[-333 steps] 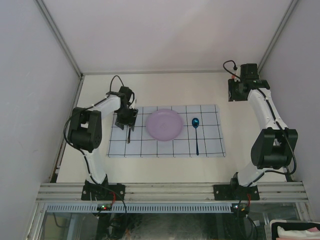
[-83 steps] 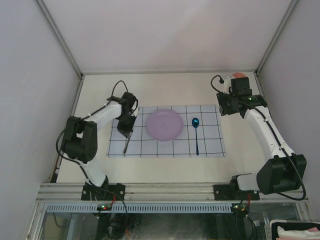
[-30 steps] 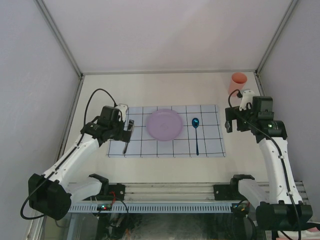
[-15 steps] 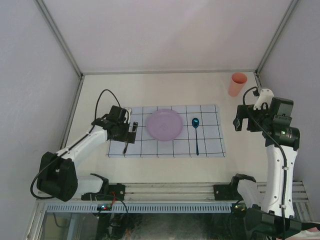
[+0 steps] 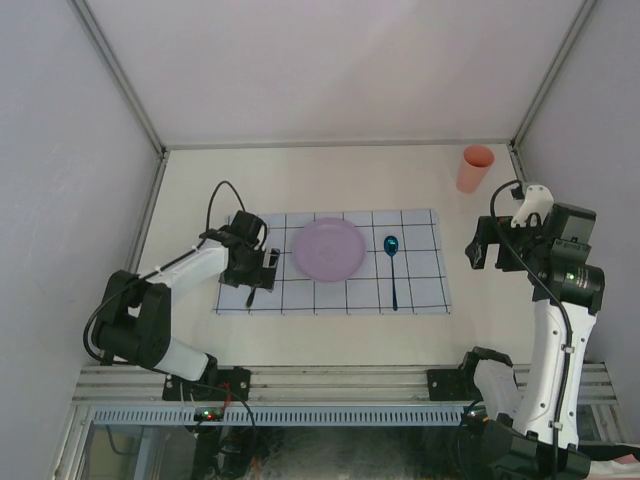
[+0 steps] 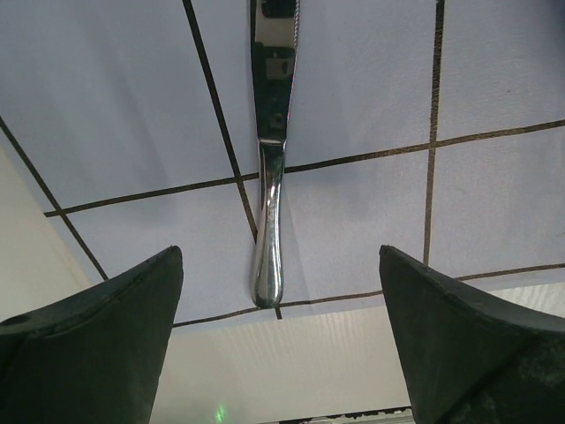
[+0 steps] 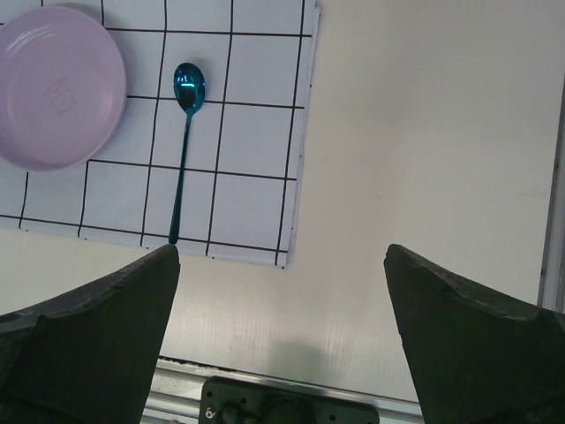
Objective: Set the dinner table for one person
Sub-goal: Adjust the knife on the napkin.
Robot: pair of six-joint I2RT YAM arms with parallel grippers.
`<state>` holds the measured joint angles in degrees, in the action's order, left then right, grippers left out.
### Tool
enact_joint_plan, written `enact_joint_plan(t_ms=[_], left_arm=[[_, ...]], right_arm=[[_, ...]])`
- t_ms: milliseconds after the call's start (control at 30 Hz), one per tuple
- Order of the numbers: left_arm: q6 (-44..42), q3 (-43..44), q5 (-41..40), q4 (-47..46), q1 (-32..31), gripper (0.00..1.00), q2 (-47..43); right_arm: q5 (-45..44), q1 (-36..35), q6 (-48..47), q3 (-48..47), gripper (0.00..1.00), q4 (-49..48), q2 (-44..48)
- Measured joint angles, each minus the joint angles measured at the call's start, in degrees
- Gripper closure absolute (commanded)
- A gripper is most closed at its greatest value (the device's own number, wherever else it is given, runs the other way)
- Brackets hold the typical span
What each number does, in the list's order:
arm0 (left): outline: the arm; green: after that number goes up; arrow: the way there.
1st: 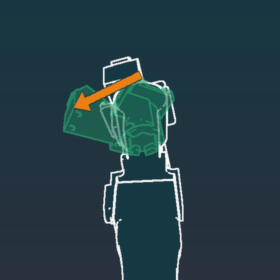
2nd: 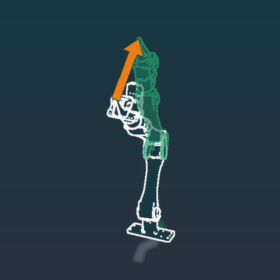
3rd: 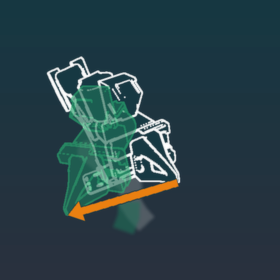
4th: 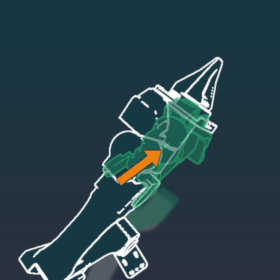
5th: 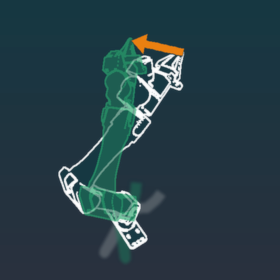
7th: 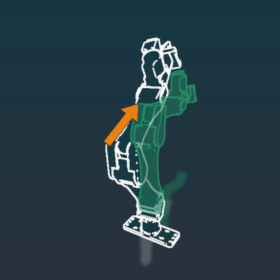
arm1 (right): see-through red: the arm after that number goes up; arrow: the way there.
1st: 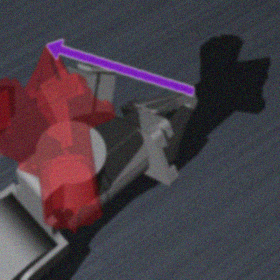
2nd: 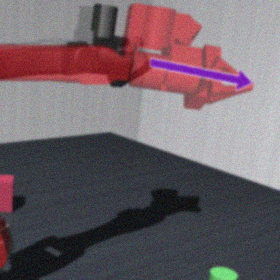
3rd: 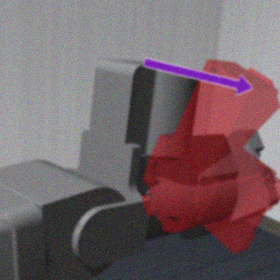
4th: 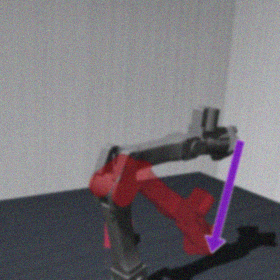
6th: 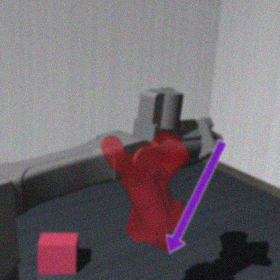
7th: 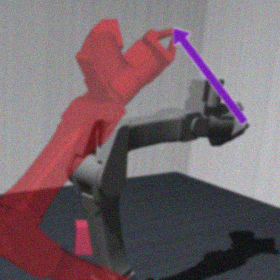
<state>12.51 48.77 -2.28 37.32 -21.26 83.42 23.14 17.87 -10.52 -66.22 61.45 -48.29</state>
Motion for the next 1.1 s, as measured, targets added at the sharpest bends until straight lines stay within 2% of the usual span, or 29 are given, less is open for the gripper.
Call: enact_joint_plan(t_ms=[333,467,767,867,900,1000,1100], left_arm=[[-0.3,0.0,-0.5,-0.3,0.0,0.27,3.7],[-1.6,0.0,-1.2,-0.4,0.0,0.32,3.9],[-5.7,1.0,-2.0,-0.1,0.0,0.29,5.8],[-6.7,2.0,-1.9,0.1,-0.1,0.31,6.4],[-6.9,2.5,-1.9,0.1,-0.1,0.34,6.7],[-7.6,3.8,-1.9,0.1,-0.1,0.52,7.8],[-8.2,4.9,-1.8,0.1,-0.2,0.58,8.8]], right_arm=[[2.4,2.2,-0.2,0.0,0.00,1.3,0.7],[3.1,2.7,-0.2,0.0,0.00,1.4,0.9],[4.4,3.5,-0.2,0.0,0.00,1.4,1.5],[4.5,4.0,-0.2,0.0,0.00,1.4,1.8],[4.7,4.2,-0.2,0.0,0.00,1.4,1.9],[5.0,5.0,-0.2,0.0,0.00,1.4,2.4],[5.5,5.7,-0.2,0.0,0.00,1.4,2.7]])
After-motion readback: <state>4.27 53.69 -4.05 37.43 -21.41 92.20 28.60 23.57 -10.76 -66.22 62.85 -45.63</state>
